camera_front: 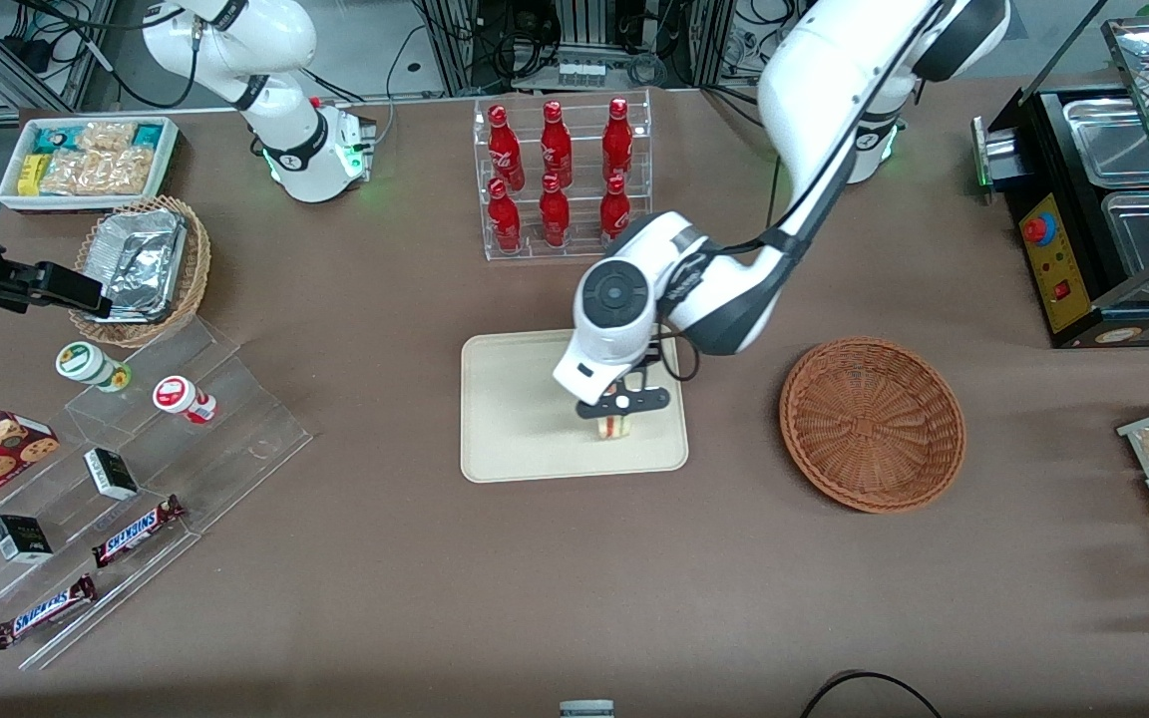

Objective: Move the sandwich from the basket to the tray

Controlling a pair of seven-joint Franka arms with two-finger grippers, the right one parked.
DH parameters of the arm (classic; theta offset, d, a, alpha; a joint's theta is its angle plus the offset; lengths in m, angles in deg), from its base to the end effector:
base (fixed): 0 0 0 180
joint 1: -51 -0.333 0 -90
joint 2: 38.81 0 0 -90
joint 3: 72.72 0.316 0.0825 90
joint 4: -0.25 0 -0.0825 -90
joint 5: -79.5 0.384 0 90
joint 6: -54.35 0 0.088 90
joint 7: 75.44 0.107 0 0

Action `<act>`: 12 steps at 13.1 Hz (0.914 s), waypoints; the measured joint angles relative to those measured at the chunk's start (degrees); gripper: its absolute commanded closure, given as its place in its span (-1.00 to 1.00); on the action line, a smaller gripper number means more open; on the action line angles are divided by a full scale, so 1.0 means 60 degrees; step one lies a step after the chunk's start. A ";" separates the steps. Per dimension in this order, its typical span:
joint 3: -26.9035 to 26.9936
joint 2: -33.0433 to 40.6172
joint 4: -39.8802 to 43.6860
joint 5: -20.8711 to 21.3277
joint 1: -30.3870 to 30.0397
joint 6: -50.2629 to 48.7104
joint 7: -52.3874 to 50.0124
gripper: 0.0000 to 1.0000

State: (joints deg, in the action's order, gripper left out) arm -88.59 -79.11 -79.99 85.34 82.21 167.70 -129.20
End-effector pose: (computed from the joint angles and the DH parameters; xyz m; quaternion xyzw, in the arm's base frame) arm 0.5186 -0.4921 0.2928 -0.9958 -0.0625 0.0660 0.0097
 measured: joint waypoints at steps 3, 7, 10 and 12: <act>0.0007 -0.0750 0.0750 0.0304 0.0436 0.0001 -0.0423 1.00; 0.0010 -0.1471 0.1368 0.0314 0.0654 0.0048 -0.0611 1.00; 0.0010 -0.1727 0.1628 0.0314 0.0732 0.0063 -0.0794 1.00; 0.0011 -0.1801 0.1728 0.0314 0.0736 0.0063 -0.1064 0.53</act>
State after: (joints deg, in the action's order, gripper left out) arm -88.53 -89.92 -69.62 87.22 86.62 168.07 -135.58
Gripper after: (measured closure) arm 0.846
